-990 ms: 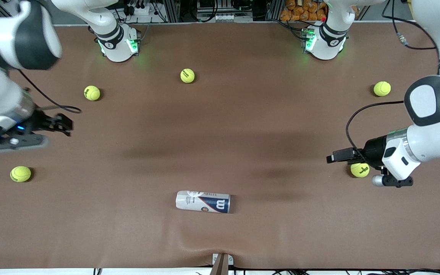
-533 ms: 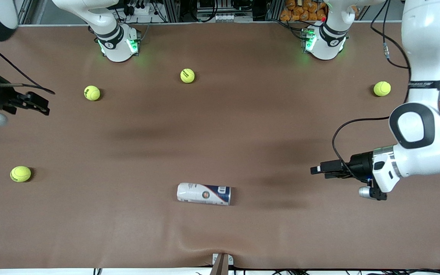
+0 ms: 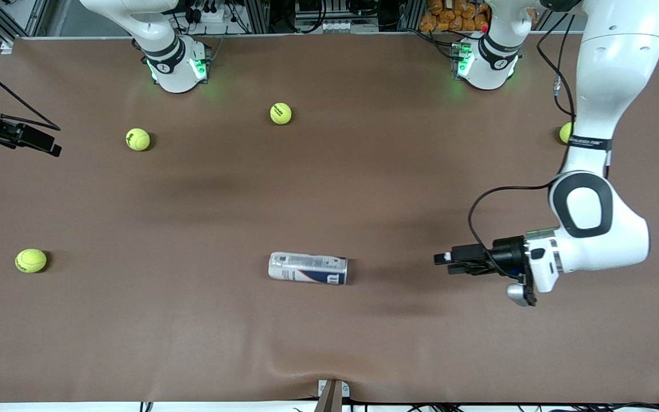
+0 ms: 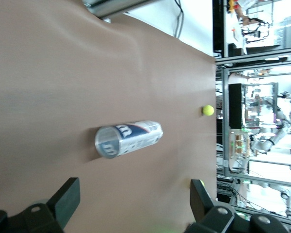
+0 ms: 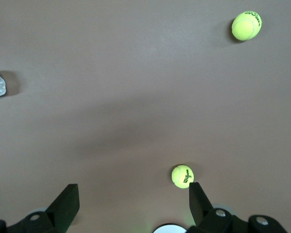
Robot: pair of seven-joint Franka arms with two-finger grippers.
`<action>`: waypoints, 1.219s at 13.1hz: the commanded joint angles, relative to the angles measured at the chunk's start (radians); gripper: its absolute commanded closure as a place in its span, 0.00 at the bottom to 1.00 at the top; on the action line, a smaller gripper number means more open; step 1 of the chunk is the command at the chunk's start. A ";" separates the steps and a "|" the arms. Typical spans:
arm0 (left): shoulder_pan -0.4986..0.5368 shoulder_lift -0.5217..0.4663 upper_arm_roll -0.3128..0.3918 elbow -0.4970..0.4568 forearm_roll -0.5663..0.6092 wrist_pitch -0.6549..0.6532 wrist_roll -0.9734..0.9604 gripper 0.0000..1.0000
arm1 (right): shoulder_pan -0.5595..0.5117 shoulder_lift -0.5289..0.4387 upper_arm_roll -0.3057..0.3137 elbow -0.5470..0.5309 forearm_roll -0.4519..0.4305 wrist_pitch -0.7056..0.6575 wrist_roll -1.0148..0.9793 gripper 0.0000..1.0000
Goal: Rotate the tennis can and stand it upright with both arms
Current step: 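Move the open left gripper toward the can's open rim end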
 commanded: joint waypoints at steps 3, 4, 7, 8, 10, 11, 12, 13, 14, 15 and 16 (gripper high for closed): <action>-0.045 0.048 0.002 -0.003 -0.134 0.012 0.074 0.00 | -0.007 -0.012 0.004 0.047 -0.053 -0.019 -0.109 0.00; -0.049 0.049 0.001 -0.009 -0.135 0.012 0.094 0.00 | -0.011 -0.010 0.003 0.047 -0.053 -0.019 -0.106 0.00; -0.075 0.059 0.001 -0.020 -0.163 0.012 0.131 0.00 | -0.046 0.007 -0.001 0.047 -0.047 -0.008 -0.106 0.00; -0.084 0.075 0.001 -0.019 -0.173 0.012 0.140 0.00 | -0.044 0.008 -0.001 0.044 -0.047 -0.010 -0.103 0.00; -0.102 0.127 0.001 -0.014 -0.261 0.013 0.252 0.00 | -0.043 0.013 0.001 0.045 -0.044 -0.010 -0.103 0.00; -0.105 0.154 0.002 -0.013 -0.290 0.013 0.292 0.00 | -0.046 0.014 0.001 0.045 -0.039 -0.010 -0.106 0.00; -0.119 0.167 0.002 -0.008 -0.293 0.016 0.312 0.00 | -0.046 0.016 0.001 0.045 -0.039 -0.010 -0.109 0.00; -0.130 0.169 0.004 -0.008 -0.292 0.033 0.326 0.00 | -0.044 0.022 -0.001 0.045 -0.039 -0.011 -0.109 0.00; -0.139 0.171 0.004 -0.008 -0.293 0.056 0.332 0.00 | -0.046 0.023 -0.001 0.044 -0.039 -0.013 -0.109 0.00; -0.151 0.177 0.004 -0.005 -0.296 0.076 0.343 0.00 | -0.050 0.023 -0.001 0.044 -0.039 -0.016 -0.109 0.00; -0.160 0.189 0.002 0.006 -0.298 0.096 0.349 0.00 | -0.052 0.023 -0.001 0.044 -0.039 -0.016 -0.112 0.00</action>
